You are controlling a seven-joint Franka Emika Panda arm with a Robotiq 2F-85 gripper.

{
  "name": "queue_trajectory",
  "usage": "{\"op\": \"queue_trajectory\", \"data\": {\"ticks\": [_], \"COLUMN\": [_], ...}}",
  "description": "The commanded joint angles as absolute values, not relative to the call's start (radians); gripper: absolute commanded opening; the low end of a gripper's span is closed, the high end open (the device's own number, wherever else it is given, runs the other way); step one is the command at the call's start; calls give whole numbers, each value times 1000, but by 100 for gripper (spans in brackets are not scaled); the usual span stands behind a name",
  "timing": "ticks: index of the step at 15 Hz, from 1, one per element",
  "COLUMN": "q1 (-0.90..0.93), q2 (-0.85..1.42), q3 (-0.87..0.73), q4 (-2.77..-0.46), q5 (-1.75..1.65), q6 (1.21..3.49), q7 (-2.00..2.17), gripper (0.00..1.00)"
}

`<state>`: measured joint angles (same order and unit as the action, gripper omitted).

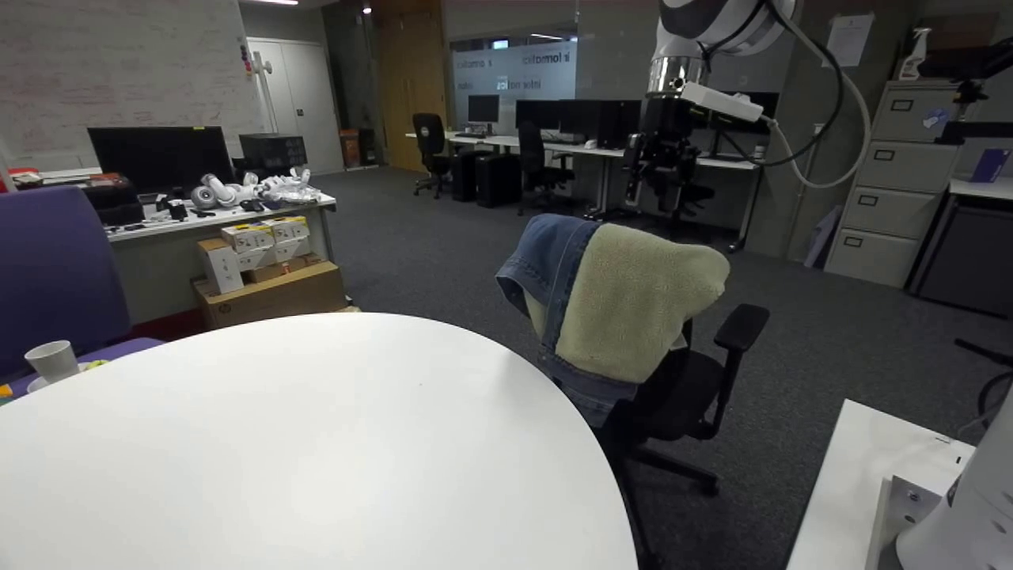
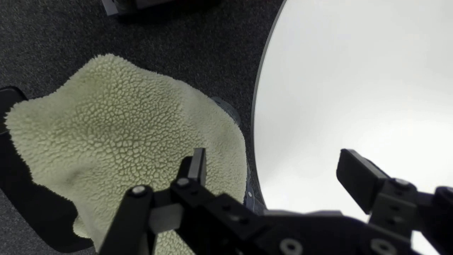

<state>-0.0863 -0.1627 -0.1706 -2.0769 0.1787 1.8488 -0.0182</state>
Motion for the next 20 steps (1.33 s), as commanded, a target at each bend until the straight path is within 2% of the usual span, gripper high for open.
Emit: {"op": "queue_trajectory", "data": {"ticks": [1, 11, 20], "q1": [-129, -280, -439], "q2": [-74, 287, 604], "q3": [-198, -269, -232], "q4": [-1945, -1520, -1201], "q5": [240, 449, 643], "q6": [1807, 1706, 1553], "q7": [9, 227, 451], "gripper": [100, 100, 100]}}
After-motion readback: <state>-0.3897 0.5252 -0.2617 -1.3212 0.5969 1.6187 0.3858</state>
